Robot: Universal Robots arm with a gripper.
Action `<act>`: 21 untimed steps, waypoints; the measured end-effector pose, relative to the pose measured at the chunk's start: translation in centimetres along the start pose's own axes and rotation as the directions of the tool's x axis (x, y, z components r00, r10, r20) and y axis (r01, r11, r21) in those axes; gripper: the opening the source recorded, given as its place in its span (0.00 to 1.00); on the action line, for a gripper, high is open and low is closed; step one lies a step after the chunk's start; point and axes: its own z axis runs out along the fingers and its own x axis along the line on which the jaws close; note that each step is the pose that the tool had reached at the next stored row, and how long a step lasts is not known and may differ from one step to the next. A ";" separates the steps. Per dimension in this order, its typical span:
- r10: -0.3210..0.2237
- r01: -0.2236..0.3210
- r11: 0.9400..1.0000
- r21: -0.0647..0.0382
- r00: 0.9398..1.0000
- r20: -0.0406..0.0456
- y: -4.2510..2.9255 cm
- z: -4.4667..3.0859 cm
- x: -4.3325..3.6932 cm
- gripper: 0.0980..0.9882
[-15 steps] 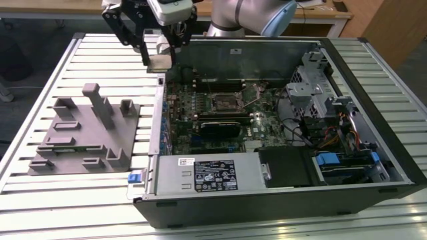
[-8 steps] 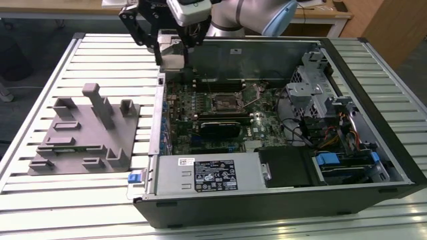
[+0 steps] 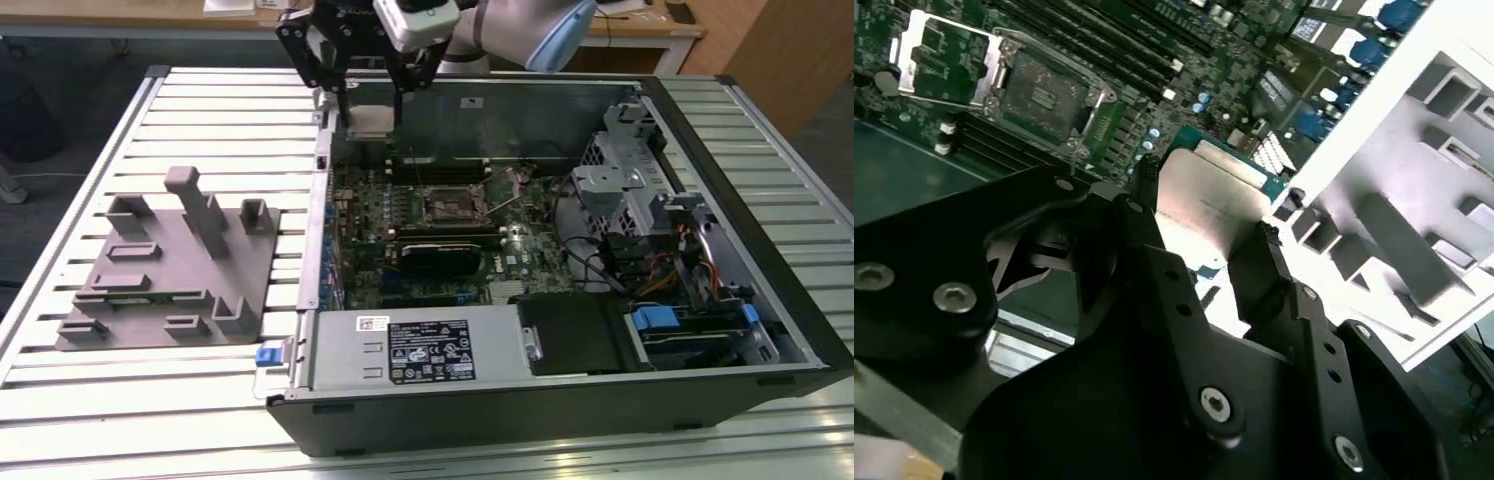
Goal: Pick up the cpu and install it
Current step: 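Pick up the cpu and move it towards the insertion slot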
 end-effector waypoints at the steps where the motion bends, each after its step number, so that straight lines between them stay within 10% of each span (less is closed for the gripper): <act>1: 0.000 0.000 1.000 0.000 1.000 0.000 0.14 0.11 -0.32 0.48; 21: 0.000 0.000 1.000 0.000 1.000 -0.001 3.36 1.51 -6.55 0.48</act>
